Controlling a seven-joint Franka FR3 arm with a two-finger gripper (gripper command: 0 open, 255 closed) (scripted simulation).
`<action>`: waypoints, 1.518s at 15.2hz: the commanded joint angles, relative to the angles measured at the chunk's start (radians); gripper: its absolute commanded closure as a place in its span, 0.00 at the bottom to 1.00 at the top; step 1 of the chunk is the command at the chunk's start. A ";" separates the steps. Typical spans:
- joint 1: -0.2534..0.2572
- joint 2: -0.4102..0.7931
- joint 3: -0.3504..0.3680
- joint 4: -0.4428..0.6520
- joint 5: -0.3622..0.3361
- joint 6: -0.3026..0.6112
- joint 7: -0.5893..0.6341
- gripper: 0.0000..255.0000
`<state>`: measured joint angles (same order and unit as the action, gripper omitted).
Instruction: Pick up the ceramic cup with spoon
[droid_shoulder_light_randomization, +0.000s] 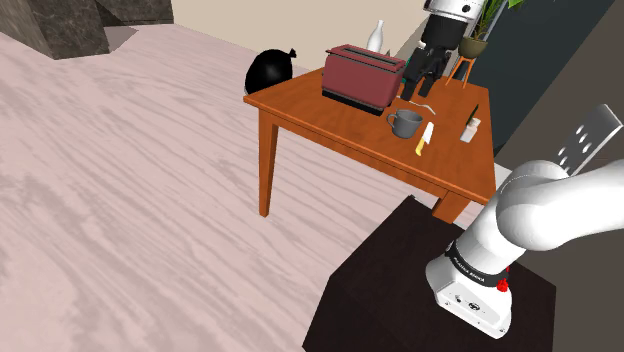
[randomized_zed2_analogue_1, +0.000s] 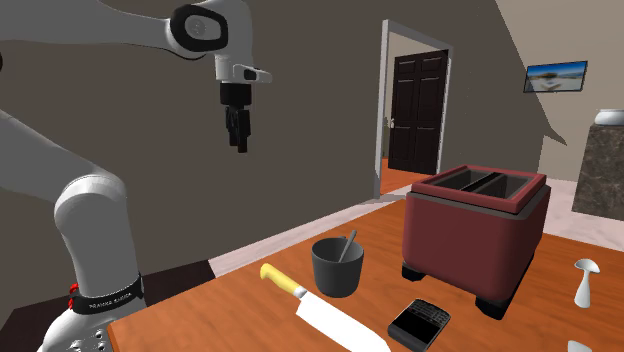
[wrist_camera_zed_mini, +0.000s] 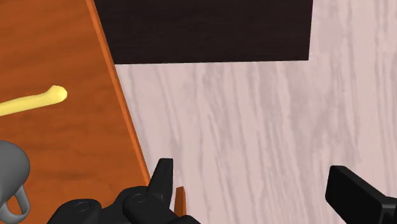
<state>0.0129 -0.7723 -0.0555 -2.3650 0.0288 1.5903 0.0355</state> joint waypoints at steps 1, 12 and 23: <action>0.000 0.000 0.000 0.000 0.000 0.000 0.000 0.00; -0.094 0.222 -0.126 -0.011 -0.162 0.220 -0.109 0.00; -0.172 0.521 -0.250 0.102 -0.265 0.422 -0.196 0.00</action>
<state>-0.1538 -0.2811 -0.2959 -2.2788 -0.2295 1.9959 -0.1547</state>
